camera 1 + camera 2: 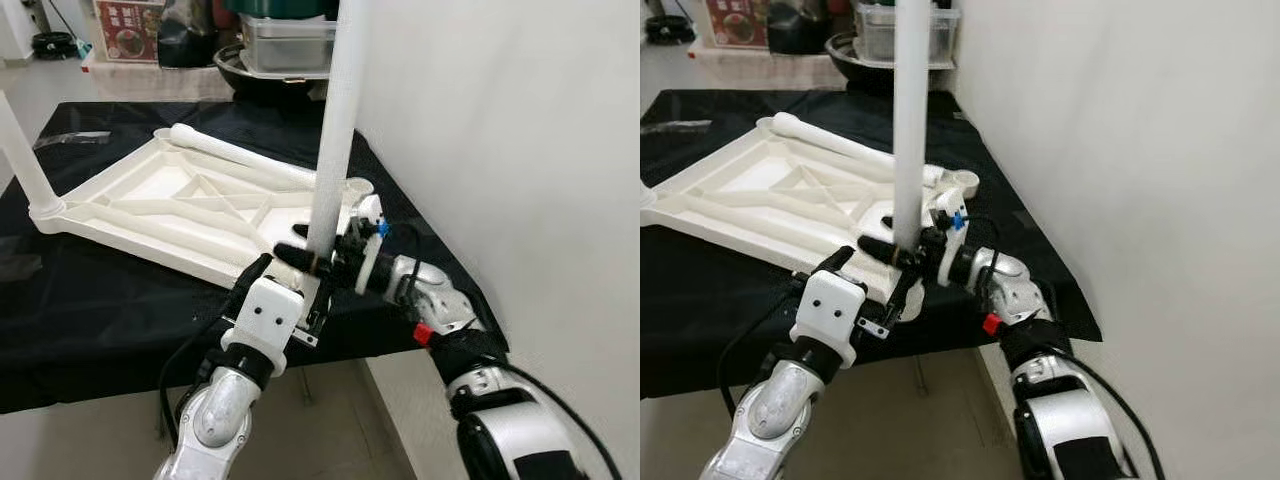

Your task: Building children table

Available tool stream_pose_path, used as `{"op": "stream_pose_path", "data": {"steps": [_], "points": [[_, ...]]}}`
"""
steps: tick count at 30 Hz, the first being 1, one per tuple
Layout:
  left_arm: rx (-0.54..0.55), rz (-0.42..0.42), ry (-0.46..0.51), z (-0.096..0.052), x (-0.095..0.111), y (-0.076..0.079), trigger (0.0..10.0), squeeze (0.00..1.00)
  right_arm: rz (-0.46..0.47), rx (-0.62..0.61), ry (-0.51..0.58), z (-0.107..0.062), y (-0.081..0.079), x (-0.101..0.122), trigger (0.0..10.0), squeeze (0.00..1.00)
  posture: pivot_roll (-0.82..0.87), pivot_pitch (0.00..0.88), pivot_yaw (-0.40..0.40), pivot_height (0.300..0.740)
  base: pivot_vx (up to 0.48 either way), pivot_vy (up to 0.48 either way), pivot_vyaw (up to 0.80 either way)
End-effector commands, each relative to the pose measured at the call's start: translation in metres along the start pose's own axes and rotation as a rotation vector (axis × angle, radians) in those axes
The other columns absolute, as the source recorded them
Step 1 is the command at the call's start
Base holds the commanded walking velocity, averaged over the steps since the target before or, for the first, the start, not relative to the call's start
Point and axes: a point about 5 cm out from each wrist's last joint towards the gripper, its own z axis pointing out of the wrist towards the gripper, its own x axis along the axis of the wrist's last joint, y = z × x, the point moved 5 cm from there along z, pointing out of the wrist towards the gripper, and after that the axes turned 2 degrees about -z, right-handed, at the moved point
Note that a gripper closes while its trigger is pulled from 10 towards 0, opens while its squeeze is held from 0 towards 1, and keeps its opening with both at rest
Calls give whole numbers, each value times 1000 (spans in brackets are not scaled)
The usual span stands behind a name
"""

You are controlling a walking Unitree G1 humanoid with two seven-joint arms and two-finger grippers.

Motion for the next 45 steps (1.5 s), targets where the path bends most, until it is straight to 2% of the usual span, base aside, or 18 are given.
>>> {"op": "stream_pose_path", "data": {"steps": [1,3,4,7,10,12,17,18,20,22,24,27,31,32,33,43,44,45], "points": [[15,6,-5,1,-1,-2,10000,0,-11,89,-20,12,-13,-4,10000,0,118,45,-127,740,0,0,0],[15,6,-5,1,-1,-2,10000,0,-11,97,-16,15,-14,-3,10000,0,118,45,-127,740,0,0,0],[15,7,-5,1,-1,-2,10000,0,-24,53,4,20,-10,-1,0,0,119,47,-128,740,0,0,0],[15,7,-5,1,-1,-3,10000,0,-44,-27,7,24,-2,0,0,0,119,47,-128,740,0,0,0],[17,9,-8,1,-2,-4,10000,0,-85,-475,-5,12,48,5,0,0,113,46,-125,740,0,0,0],[17,9,-8,1,-2,-4,10000,0,-90,-549,-6,5,56,6,0,0,113,46,-125,740,0,0,0],[15,5,-6,2,-1,-3,10000,0,-94,-1026,-53,-51,100,5,0,0,107,45,-123,740,0,0,0],[15,5,-6,2,-1,-3,10000,0,-94,-1026,-53,-51,100,5,0,0,107,45,-123,740,0,0,0],[15,5,-6,1,-2,-3,10000,0,-51,-1298,-72,-87,112,-2,0,0,106,47,-123,740,0,0,0],[14,5,-6,1,-2,-3,10000,0,-16,-1440,-68,-105,114,-8,0,0,103,48,-122,740,0,0,0],[14,5,-6,1,-2,-3,10000,0,-16,-1440,-68,-105,114,-8,0,0,103,48,-122,740,0,0,0],[12,5,-7,1,-3,-2,10000,0,109,-1677,-43,-120,102,-31,0,0,107,49,-119,740,0,0,0],[12,5,-7,1,-3,-2,10000,0,134,-1672,-29,-114,100,-33,0,0,105,49,-115,740,0,0,0],[12,4,-8,1,-3,-2,10000,0,134,-1655,-10,-108,100,-31,10000,0,106,48,-118,740,0,0,0],[14,3,-8,1,-3,-2,10000,0,112,-1615,19,-101,101,-25,10000,1000,106,48,-119,740,0,0,0],[11,6,-11,1,-3,-2,10000,0,-28,-1472,116,-86,96,0,10000,1000,98,46,-120,740,0,0,0],[11,5,-13,1,-4,-2,10000,0,-50,-1439,121,-86,91,-2,10000,0,97,44,-118,740,0,0,0],[10,4,-14,0,-4,-1,10000,0,-83,-1418,121,-86,86,-4,10000,0,96,43,-118,740,0,0,0]]}}
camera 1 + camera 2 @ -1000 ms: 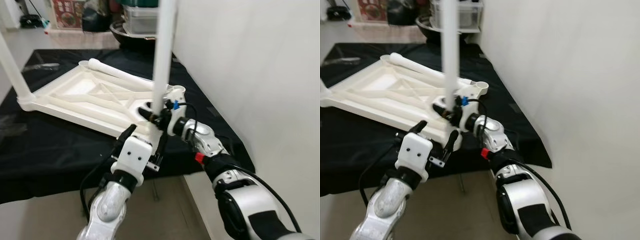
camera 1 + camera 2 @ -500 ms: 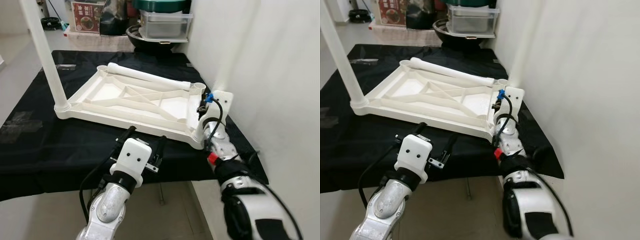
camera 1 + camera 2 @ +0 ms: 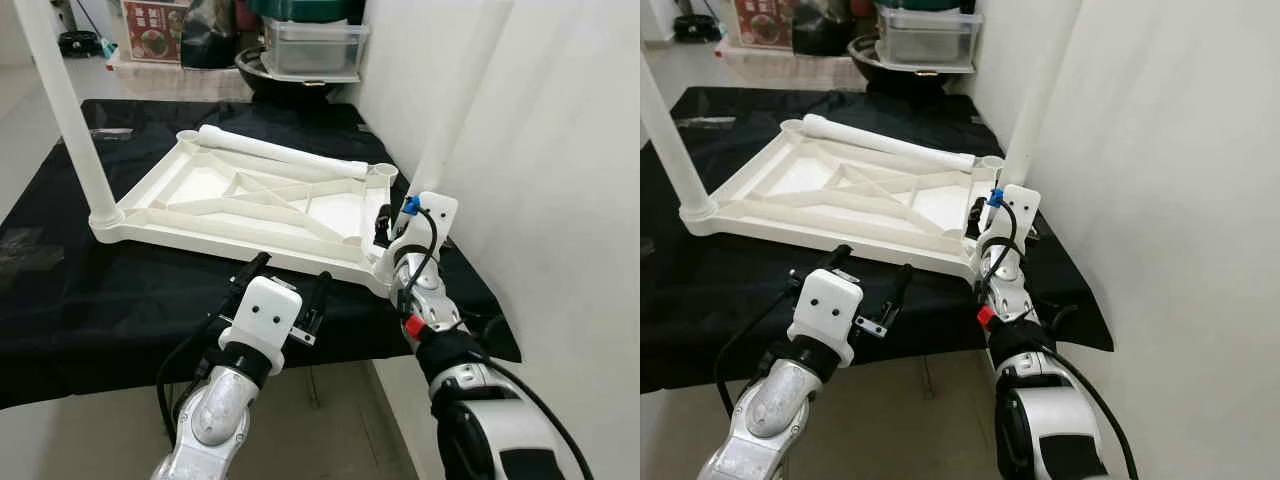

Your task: Building children table

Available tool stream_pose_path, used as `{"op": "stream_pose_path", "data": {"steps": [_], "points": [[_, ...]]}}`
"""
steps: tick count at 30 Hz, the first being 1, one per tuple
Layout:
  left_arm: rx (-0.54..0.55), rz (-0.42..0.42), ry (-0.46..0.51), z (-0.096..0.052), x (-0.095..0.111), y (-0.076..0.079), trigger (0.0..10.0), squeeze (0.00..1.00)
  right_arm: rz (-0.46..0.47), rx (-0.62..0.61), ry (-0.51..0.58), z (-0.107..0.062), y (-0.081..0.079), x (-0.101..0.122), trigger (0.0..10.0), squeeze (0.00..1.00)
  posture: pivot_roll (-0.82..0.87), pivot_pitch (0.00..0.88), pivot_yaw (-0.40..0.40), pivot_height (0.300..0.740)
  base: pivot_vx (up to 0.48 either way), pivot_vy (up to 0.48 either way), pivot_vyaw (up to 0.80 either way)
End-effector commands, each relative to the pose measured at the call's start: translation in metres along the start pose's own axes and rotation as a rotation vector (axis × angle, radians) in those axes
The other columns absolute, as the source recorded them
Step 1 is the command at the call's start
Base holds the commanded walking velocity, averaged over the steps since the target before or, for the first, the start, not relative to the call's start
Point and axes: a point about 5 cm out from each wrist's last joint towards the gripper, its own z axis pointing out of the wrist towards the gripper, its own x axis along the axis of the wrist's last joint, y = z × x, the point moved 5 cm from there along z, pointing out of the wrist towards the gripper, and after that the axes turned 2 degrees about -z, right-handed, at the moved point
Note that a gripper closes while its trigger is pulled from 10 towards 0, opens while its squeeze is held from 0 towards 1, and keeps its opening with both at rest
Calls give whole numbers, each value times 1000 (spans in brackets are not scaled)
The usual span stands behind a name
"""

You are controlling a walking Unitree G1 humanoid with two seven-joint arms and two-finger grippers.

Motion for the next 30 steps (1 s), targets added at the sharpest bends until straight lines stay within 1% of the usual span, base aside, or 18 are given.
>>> {"op": "stream_pose_path", "data": {"steps": [1,3,4,6,7,8,9,12,14,16,17,18,19,20,21,23,27,30], "points": [[-8,-1,-14,-1,-4,3,10000,0,-22,40,3,-9,-1,-7,10000,0,94,43,-118,740,0,0,0],[-8,-1,-14,-1,-4,3,10000,0,-22,40,3,-9,-1,-7,10000,0,94,43,-118,740,0,0,0],[-10,1,-14,-1,-4,3,10000,0,-46,123,21,-26,2,-16,10000,0,85,35,-109,740,0,0,0],[-10,1,-14,-1,-4,3,10000,0,-46,123,21,-26,2,-16,10000,0,85,35,-109,740,0,0,0],[-11,2,-15,-1,-5,3,10000,0,-76,206,36,-41,7,-23,10000,0,84,33,-107,740,0,0,0],[-12,1,-16,-1,-5,3,10000,0,-135,199,35,-47,19,-27,10000,0,83,26,-106,740,0,0,0],[-12,1,-16,-1,-5,3,10000,0,-135,199,35,-47,19,-27,10000,0,83,26,-106,740,0,0,0],[-9,-3,-19,-2,-6,2,10000,0,-221,200,44,-56,42,-29,10000,0,83,18,-104,740,0,0,0],[-8,-4,-20,-2,-7,2,10000,0,-217,223,56,-58,43,-26,10000,0,83,17,-105,740,0,0,0],[-3,-1,-27,-3,-9,0,10000,0,-196,328,83,-63,32,-16,10000,0,81,16,-103,740,0,0,0],[-1,0,-36,-4,-12,-1,10000,0,-180,400,99,-65,20,-10,10000,0,79,13,-99,740,0,0,0],[-1,0,-36,-4,-12,-1,10000,0,-180,400,99,-65,20,-10,10000,0,79,13,-99,740,0,0,0],[13,-6,-54,-5,-15,-3,10000,0,-178,469,125,-67,5,-1,10000,0,79,13,-99,740,0,0,0],[13,-6,-54,-5,-15,-3,10000,0,-178,469,125,-67,5,-1,10000,0,79,13,-99,740,0,0,0],[26,-14,-72,-6,-20,-7,10000,0,-160,519,136,-68,-9,5,10000,0,80,7,-97,740,0,0,0],[44,-28,-93,-7,-25,-11,10000,0,-149,558,151,-69,-23,12,10000,0,92,5,-102,740,0,0,0],[73,-44,-109,-7,-27,-18,10000,0,-136,551,131,-67,-33,8,10000,0,98,4,-106,740,0,0,0],[78,-34,-113,-7,-28,-20,10000,0,-145,568,104,-72,-38,1,10000,0,96,14,-109,740,0,426,0]]}}
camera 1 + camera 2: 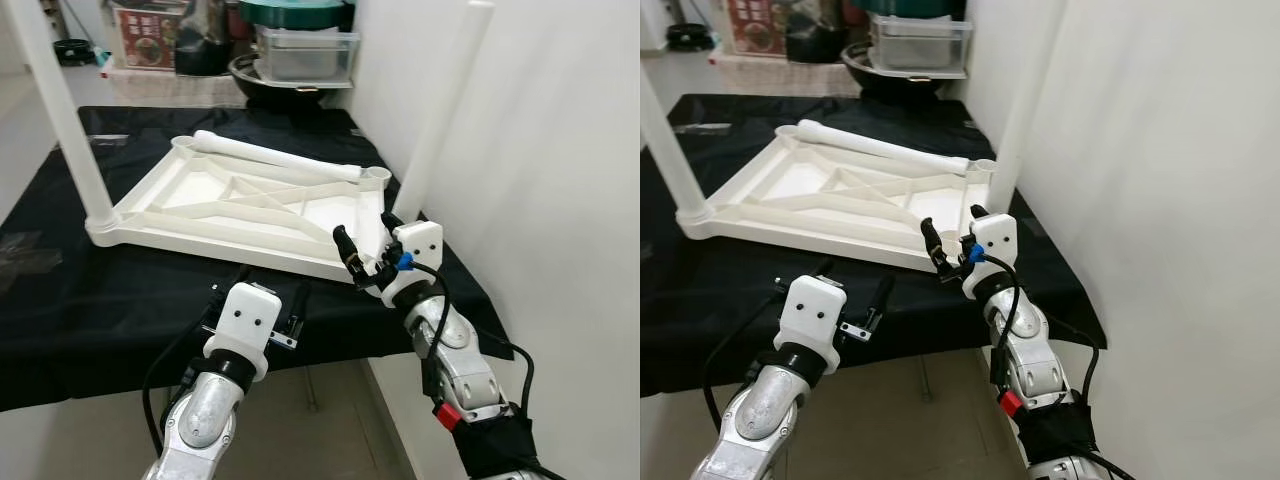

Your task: Building children table

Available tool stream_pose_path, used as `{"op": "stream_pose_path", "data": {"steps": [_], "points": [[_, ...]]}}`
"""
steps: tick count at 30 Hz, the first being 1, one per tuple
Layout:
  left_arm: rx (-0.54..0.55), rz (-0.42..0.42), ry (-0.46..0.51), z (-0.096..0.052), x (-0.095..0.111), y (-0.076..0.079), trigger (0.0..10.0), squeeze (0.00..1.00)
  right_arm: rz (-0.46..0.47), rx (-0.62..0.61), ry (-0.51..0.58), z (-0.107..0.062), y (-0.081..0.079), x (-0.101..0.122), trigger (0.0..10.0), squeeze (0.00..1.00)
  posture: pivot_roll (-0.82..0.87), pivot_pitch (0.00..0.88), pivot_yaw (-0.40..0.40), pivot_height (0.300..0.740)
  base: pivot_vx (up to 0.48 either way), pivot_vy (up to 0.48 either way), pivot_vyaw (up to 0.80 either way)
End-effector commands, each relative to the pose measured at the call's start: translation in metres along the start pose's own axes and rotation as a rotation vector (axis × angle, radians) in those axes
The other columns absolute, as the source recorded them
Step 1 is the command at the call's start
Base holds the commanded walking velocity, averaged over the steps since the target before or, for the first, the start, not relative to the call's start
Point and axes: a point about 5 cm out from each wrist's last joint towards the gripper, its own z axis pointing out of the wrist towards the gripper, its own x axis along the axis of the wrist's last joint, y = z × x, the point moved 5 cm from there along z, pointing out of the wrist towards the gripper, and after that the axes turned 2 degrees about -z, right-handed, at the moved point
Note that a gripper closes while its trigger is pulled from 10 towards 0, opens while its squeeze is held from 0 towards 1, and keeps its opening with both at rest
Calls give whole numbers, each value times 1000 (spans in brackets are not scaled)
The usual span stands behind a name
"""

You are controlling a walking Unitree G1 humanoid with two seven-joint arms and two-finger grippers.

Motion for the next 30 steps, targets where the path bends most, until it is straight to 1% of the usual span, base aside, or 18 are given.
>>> {"op": "stream_pose_path", "data": {"steps": [1,4,9,15,16,17,18,19,21,22,23,24,25,26,30], "points": [[1,-1,-22,0,-5,0,10000,0,2,12,-46,-3,-5,-10,10000,0,94,16,-107,740,0,480,0],[3,-2,-26,0,-5,0,10000,0,-4,19,-62,-5,-6,-13,10000,0,94,17,-108,740,0,480,0],[-4,2,-25,0,-4,1,10000,0,-19,23,-69,-5,-5,-12,10000,0,90,30,-102,740,0,480,0],[0,-7,-20,0,-2,-1,10000,0,-35,37,-59,2,-3,-6,10000,0,92,41,-105,740,0,480,0],[5,-11,-20,0,-1,-1,10000,0,-51,67,-75,10,-1,-5,10000,0,93,46,-100,740,0,0,0],[6,-17,-22,0,-1,-1,10000,0,-75,92,-92,14,-1,-5,10000,0,92,50,-102,740,0,0,0],[5,-20,-23,0,-1,-1,10000,0,-101,110,-117,18,0,-8,10000,0,92,51,-101,740,0,0,0],[5,-20,-23,0,-1,-1,10000,0,-101,110,-117,18,0,-8,10000,0,92,51,-101,740,0,0,0],[3,-19,-27,-1,-1,0,10000,0,-163,143,-174,26,3,-14,10000,0,91,62,-99,740,0,0,0],[2,-20,-28,-1,-1,0,10000,0,-183,153,-182,30,4,-13,10000,0,92,62,-100,740,0,0,0],[2,-20,-28,-1,-1,0,10000,0,-183,153,-182,30,4,-13,10000,0,92,62,-100,740,0,0,0],[2,-20,-29,-2,-1,1,10000,0,-178,147,-183,35,6,-10,10000,0,97,69,-101,740,0,0,0],[2,-20,-29,-2,-1,1,10000,0,-178,147,-183,35,6,-10,10000,0,97,69,-101,740,0,0,0],[1,-19,-31,-3,-1,1,10000,0,-167,129,-181,41,10,-6,10000,0,100,71,-102,740,0,0,0],[1,-17,-34,-3,-1,1,10000,0,-142,96,-184,47,13,-2,10000,0,103,74,-104,740,0,0,0]]}}
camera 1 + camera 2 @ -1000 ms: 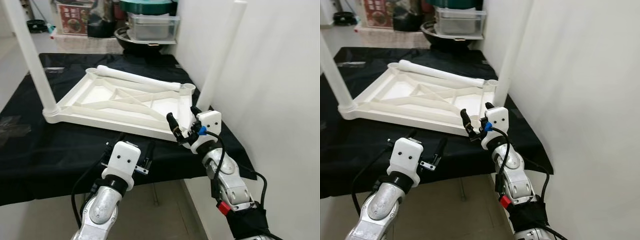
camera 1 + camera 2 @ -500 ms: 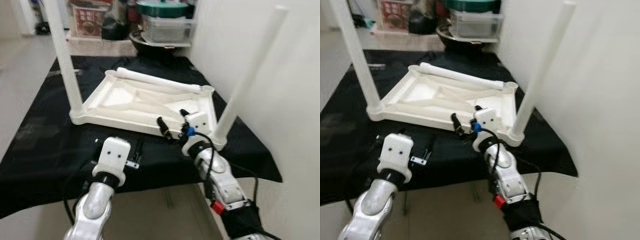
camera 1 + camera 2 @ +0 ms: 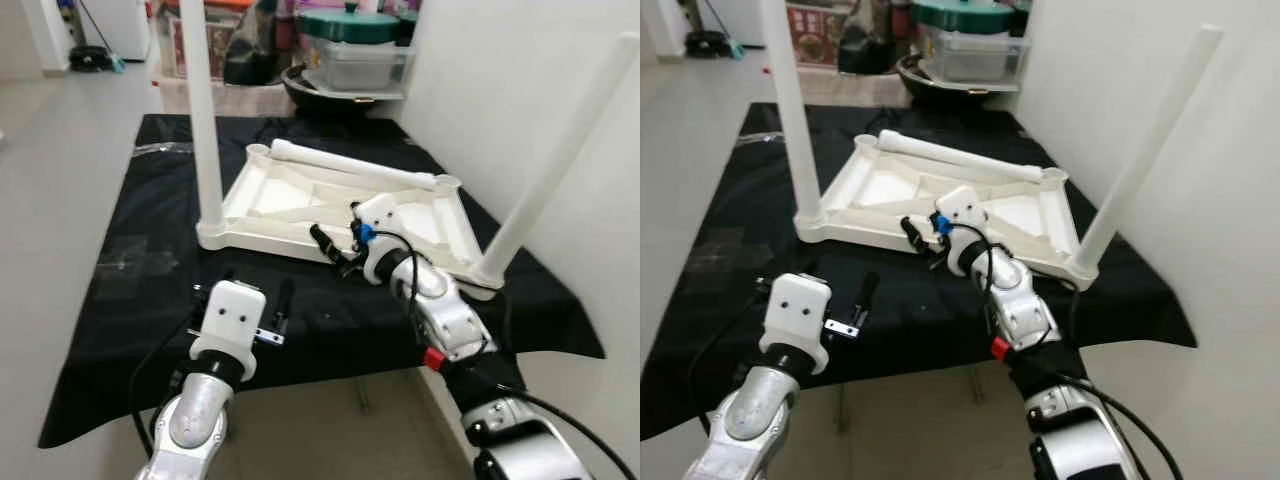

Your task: Building children table

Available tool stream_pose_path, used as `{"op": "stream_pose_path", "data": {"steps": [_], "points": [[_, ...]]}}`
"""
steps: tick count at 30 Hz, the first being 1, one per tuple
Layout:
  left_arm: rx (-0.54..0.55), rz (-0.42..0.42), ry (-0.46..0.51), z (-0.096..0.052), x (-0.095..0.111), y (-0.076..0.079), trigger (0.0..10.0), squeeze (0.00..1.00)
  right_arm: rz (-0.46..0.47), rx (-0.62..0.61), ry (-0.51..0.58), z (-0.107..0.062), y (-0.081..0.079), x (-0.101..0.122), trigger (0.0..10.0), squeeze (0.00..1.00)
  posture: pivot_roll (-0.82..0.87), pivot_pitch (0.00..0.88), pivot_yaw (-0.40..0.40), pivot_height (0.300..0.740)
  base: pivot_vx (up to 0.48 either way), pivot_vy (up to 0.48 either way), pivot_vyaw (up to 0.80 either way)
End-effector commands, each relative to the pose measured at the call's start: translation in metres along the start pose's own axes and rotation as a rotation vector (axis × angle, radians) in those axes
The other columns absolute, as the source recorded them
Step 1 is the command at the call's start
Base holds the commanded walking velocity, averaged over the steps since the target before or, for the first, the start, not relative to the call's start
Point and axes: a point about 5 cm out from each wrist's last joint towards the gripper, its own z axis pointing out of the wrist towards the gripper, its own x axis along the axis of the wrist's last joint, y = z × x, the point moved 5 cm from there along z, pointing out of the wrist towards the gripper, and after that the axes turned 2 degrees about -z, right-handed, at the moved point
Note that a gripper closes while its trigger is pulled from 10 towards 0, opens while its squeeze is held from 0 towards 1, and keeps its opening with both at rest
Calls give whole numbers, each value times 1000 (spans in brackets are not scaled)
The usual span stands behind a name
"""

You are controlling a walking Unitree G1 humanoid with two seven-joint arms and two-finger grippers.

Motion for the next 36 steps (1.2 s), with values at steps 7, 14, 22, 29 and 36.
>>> {"op": "stream_pose_path", "data": {"steps": [7,14,22,29,36], "points": [[-17,-26,-24,0,-1,5,10000,0,-84,229,-137,16,-36,-18,10000,0,99,109,-97,740,0,0,0],[-39,-34,-28,-4,5,10,10000,0,-131,222,-165,38,-29,-3,10000,0,102,170,-107,740,0,0,0],[-63,-52,-44,-16,10,22,10000,0,-205,205,-163,52,-20,23,10000,0,104,242,-137,740,0,0,0],[-83,-72,-51,-23,16,33,10000,0,-241,314,-181,58,-36,37,10000,0,91,279,-155,740,0,0,0],[-81,-94,-54,-29,22,39,10000,0,-308,318,-164,64,-46,49,10000,0,89,302,-172,740,0,0,0]]}}
